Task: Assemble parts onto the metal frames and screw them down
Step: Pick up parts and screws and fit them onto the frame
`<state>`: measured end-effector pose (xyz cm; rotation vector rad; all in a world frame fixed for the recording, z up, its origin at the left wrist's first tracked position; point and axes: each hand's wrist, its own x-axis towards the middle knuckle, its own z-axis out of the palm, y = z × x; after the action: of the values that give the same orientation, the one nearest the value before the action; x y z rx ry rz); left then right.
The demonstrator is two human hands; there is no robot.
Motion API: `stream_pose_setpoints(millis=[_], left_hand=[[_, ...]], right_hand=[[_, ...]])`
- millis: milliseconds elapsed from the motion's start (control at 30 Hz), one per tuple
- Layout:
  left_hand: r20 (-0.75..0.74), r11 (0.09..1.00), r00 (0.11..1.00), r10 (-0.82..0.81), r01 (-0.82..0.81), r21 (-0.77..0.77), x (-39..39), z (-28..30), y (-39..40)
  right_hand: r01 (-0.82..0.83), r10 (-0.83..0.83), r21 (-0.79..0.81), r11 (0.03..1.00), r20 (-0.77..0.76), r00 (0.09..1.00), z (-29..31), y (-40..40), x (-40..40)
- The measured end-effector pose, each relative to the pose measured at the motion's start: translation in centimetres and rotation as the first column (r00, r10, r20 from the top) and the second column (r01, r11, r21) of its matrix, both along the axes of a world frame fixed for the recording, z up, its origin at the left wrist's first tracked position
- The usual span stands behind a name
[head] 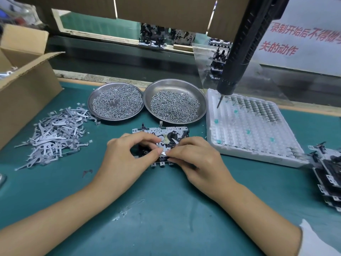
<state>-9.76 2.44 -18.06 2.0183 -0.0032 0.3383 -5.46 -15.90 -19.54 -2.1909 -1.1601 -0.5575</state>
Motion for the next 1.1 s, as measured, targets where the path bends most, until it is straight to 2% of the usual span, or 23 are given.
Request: stream_pose_setpoints(millis=[300,433,733,900,1100], left_hand=[[0.019,1.000,1.000,0.009,-0.010,0.027,0.0,-0.1,-0.1],[0.033,0.996,0.999,-0.010,0.007,0.084,0.2,0.0,-0.1],[-0.021,0.991,0.992,-0.125,0.126,0.050,0.8,0.4,0.6],[-0.035,0.990,0.989,-0.141,0.142,0.018,1.0,0.3,0.6],[-0.043,0.993,0.992,-0.122,0.122,0.000,1.1,0.0,0.5]], right_hand=[[-0.015,0.017,-0.017,1.000,0.102,0.995,-0.3,0.5,0.0],[-0.007,0.007,-0.005,1.000,0.069,0.998,-0.4,0.6,-0.1],[0.015,-0.015,0.022,1.000,0.003,1.000,-0.3,0.8,-0.2],[0.105,-0.105,0.041,0.994,-0.004,0.994,-0.4,1.0,-0.4],[0.174,-0.174,-0.008,0.985,-0.022,0.985,-0.7,1.3,-0.5]])
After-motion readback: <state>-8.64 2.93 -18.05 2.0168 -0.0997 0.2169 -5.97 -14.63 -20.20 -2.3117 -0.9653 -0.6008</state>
